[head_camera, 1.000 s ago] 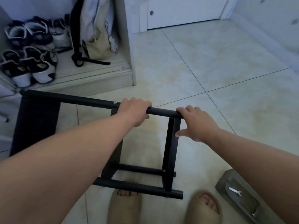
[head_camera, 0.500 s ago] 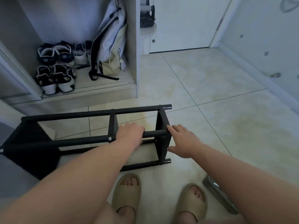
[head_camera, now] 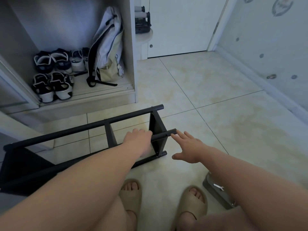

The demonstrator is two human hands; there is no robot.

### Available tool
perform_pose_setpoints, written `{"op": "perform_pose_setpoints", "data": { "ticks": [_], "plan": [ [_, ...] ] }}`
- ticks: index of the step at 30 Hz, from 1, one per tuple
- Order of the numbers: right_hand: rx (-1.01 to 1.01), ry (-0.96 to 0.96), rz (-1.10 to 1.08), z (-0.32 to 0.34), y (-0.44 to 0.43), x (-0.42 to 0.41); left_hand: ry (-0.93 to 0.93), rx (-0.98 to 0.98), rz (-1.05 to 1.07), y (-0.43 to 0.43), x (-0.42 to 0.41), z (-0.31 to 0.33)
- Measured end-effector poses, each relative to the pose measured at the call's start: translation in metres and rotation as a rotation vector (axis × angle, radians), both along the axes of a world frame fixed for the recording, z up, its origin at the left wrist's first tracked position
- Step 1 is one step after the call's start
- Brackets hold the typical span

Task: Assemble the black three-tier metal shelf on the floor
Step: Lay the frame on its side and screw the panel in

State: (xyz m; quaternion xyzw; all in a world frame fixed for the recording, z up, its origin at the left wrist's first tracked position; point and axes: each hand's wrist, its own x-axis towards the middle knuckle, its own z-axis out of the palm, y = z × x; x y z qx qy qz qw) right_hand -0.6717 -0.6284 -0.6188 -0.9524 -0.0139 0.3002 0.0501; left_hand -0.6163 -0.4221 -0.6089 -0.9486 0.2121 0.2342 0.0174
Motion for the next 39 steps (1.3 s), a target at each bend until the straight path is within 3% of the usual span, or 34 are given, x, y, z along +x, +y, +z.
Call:
{"op": "perform_pose_setpoints", "data": {
  "ticks": [11,16,24,29,34,39],
  "plan": [
    [-0.06,-0.126,-0.297,0.03,-0.088,-0.104,-0.06,-0.09,-0.228,-0.081,-0.079,0.031],
    [-0.061,-0.013,-0.394,0.004,-0.139,-0.145,0.005,-0.021,-0.352,-0.129,-0.09,0.003],
    [-0.032,0.317,-0.48,-0.078,-0.211,-0.142,0.294,0.064,-0.515,-0.205,-0.086,-0.081],
    [-0.069,0.333,-0.439,-0.15,-0.24,-0.134,0.526,-0.187,-0.282,-0.241,-0.085,-0.143],
    [-0.184,0.402,-0.246,-0.219,-0.251,-0.156,0.568,-0.302,-0.084,-0.255,-0.078,-0.198],
    [-0.322,0.348,0.0,-0.252,-0.257,-0.179,0.546,-0.417,0.006,-0.262,-0.079,-0.223]
  ]
}}
